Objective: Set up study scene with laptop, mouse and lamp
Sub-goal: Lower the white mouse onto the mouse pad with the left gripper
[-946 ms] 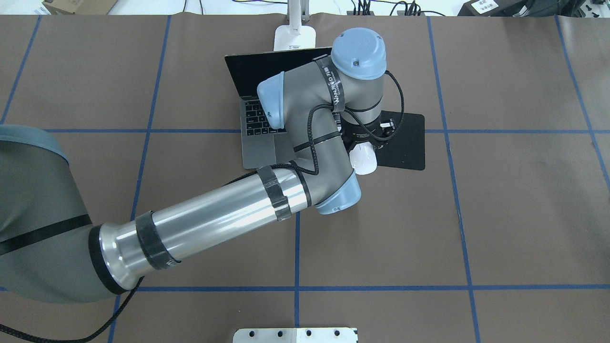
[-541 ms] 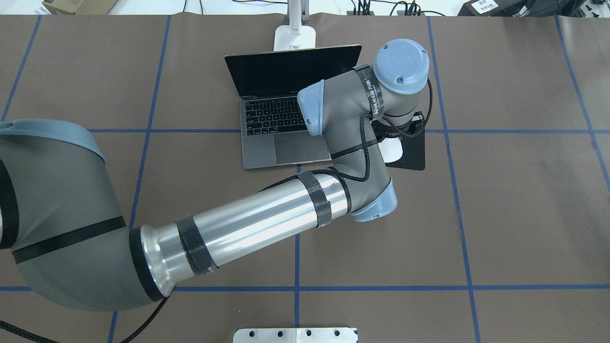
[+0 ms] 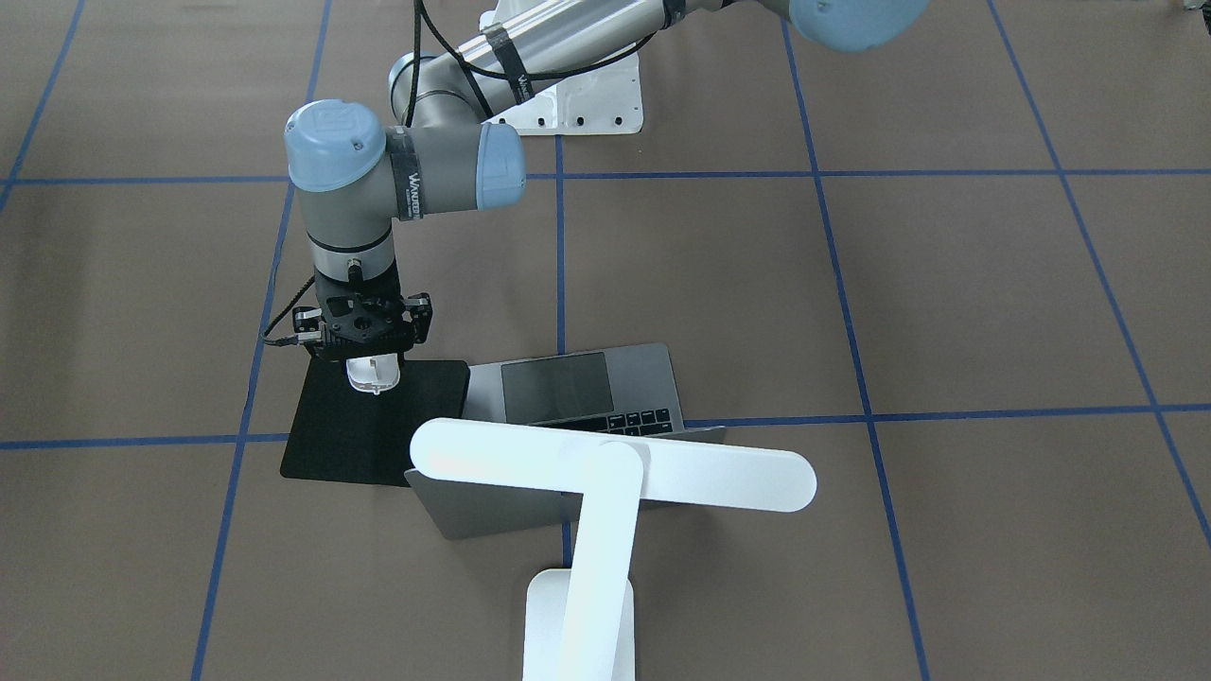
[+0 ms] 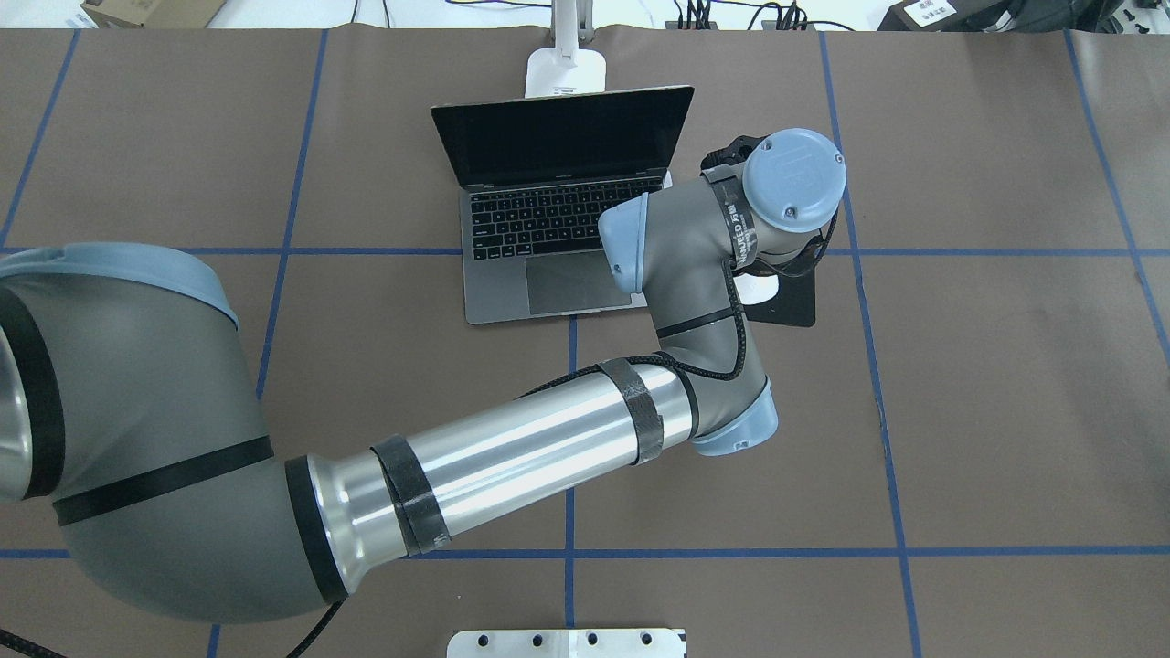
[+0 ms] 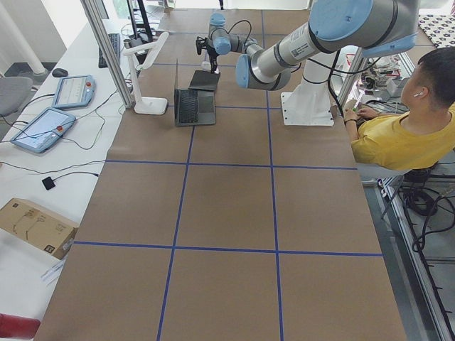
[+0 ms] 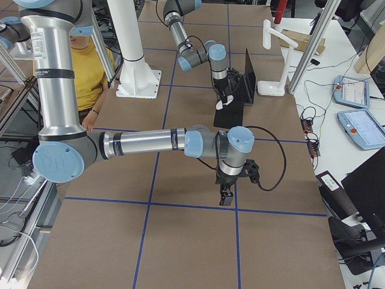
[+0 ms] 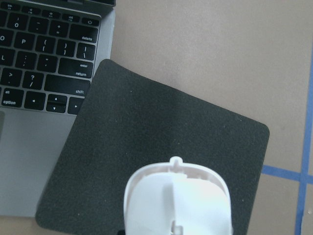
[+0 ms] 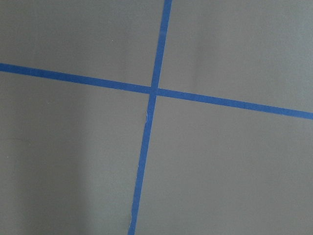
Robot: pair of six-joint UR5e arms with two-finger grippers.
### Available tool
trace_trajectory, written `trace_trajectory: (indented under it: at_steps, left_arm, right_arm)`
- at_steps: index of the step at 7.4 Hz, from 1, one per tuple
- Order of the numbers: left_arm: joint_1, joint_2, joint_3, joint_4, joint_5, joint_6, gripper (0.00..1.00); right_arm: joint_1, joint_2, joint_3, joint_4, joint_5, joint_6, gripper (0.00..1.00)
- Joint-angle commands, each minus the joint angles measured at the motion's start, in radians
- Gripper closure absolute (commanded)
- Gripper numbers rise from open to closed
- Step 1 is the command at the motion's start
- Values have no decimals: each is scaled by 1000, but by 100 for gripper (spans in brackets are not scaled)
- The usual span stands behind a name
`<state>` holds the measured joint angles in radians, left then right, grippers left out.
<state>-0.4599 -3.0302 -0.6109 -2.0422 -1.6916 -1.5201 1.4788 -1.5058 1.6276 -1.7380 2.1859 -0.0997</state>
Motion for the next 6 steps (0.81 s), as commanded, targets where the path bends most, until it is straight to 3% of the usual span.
trace_trajectory:
  at_steps: [1,2,6]
  left_arm:
    - [29,-5,11,-9,71,-29,30]
    - [44,-5,17,-12,101,-46,24]
    - [47,-5,17,-36,102,-58,22]
  right_arm:
    - [0,1,-2,0,0,0,0]
    - [0,1,-2,0,0,0,0]
    - [0,1,-3,0,0,0,0]
